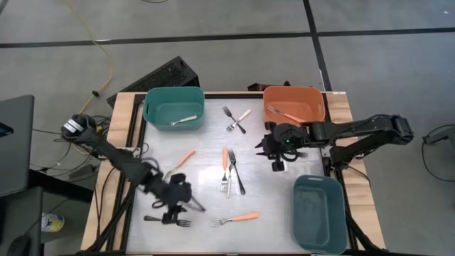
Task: Sort silverware by color (type)
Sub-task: Put the bottom left black fork into the gray bin
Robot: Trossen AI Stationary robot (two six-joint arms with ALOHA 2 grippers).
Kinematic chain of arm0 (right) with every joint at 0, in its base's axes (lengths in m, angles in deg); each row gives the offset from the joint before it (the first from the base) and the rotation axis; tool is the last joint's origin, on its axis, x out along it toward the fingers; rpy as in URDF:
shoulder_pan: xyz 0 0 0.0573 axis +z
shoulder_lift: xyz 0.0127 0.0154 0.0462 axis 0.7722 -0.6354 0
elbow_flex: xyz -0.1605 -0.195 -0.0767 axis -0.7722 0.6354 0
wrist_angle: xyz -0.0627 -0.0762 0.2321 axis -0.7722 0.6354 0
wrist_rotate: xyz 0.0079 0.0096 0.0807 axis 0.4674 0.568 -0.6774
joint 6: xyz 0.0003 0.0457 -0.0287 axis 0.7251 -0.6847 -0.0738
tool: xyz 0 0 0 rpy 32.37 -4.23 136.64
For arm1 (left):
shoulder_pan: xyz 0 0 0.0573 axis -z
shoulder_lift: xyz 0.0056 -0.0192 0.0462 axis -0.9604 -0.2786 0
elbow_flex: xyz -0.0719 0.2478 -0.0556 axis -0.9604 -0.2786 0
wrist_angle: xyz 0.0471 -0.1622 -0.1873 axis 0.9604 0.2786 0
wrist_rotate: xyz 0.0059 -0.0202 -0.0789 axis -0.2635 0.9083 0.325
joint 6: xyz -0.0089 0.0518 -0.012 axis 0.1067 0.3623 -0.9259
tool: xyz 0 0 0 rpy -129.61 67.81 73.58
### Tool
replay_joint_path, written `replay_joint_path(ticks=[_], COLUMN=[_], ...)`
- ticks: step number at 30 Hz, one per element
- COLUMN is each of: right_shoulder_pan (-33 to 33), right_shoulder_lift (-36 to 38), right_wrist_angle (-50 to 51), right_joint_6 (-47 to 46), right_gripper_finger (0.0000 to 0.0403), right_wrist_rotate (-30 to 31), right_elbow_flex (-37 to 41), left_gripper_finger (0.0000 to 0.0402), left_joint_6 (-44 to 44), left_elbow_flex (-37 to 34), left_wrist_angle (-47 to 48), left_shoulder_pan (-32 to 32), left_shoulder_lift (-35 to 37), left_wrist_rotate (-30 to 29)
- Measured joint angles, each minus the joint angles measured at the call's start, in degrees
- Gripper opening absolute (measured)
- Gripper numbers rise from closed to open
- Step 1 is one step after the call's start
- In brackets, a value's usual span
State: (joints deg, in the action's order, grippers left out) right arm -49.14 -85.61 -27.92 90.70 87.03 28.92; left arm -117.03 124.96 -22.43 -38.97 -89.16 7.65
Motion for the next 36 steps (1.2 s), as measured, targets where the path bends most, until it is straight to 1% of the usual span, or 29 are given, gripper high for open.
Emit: replay_joint_path(ticks=[3, 5, 8, 13, 17, 22, 29, 36], right_shoulder_pan=[0.1, 0.1, 0.1, 0.1, 0.1, 0.1, 0.4, 2.5], right_shoulder_lift=[0.0, 0.0, 0.0, 0.0, 0.0, 0.0, 0.0, 0.0], right_wrist_angle=[-1.1, -1.7, -2.9, -5.2, -7.5, -8.2, -7.8, -7.8], right_joint_6=[-2.1, -3.7, -6.1, -8.1, -8.7, -11.5, -14.8, -15.1], right_gripper_finger=[0.0136, 0.0136, 0.0137, 0.0136, 0.0136, 0.0136, 0.0137, 0.0137], right_wrist_rotate=[0.0, 0.1, 0.1, 0.4, 0.4, 0.4, 0.4, 0.3], right_elbow_flex=[0.0, 0.0, 0.0, 0.0, 0.0, 0.0, 0.0, 0.0], left_gripper_finger=[0.0158, 0.0158, 0.0158, 0.0158, 0.0157, 0.0157, 0.0157, 0.0157], left_joint_6=[-4.8, -7.2, -9.8, -12.7, -13.3, -13.3, -13.3, -15.4], left_elbow_flex=[0.0, 0.0, 0.0, 0.0, 0.0, 0.0, 0.0, 0.0], left_wrist_angle=[2.2, 2.5, 2.9, 2.9, 2.8, 2.6, 2.4, 2.5], left_shoulder_pan=[6.4, 9.7, 13.9, 17.7, 19.6, 21.1, 21.1, 22.0], left_shoulder_lift=[-0.1, -0.8, -3.0, -8.0, -11.4, -15.1, -16.0, -16.0], left_wrist_rotate=[-6.3, -9.1, -11.3, -12.7, -13.6, -13.7, -13.8, -14.8])
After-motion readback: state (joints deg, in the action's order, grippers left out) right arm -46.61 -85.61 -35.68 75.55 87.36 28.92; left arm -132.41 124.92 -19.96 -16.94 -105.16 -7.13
